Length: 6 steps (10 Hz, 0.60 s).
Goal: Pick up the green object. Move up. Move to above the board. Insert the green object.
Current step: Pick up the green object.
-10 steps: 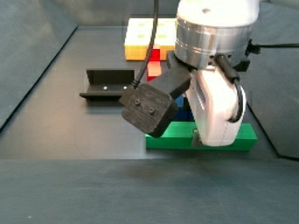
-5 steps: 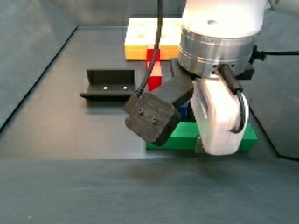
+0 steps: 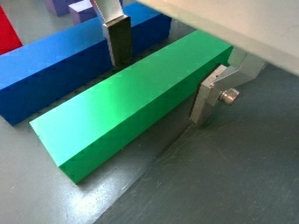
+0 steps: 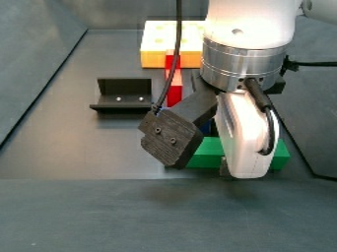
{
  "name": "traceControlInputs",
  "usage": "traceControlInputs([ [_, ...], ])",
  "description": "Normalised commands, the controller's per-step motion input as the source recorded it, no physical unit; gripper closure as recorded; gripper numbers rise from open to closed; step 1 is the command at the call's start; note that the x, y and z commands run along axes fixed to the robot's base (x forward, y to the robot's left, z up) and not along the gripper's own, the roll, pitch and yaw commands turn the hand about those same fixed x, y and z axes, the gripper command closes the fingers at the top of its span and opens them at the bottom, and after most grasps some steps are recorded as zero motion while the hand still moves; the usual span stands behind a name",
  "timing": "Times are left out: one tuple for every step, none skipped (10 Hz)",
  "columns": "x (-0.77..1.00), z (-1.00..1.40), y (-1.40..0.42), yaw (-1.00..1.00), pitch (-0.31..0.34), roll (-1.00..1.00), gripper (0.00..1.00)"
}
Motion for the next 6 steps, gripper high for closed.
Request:
traceControlInputs([
  [0.0,0.0,0.0,0.0,0.0,0.0,0.0],
  [0.0,0.0,0.0,0.0,0.0,0.0,1.0],
  [0.0,0.0,0.0,0.0,0.0,0.0,1.0],
  [0.0,0.0,0.0,0.0,0.0,0.0,1.0],
  [0.0,0.0,0.0,0.0,0.0,0.0,1.0],
  [0.0,0.0,0.0,0.0,0.0,0.0,1.0],
])
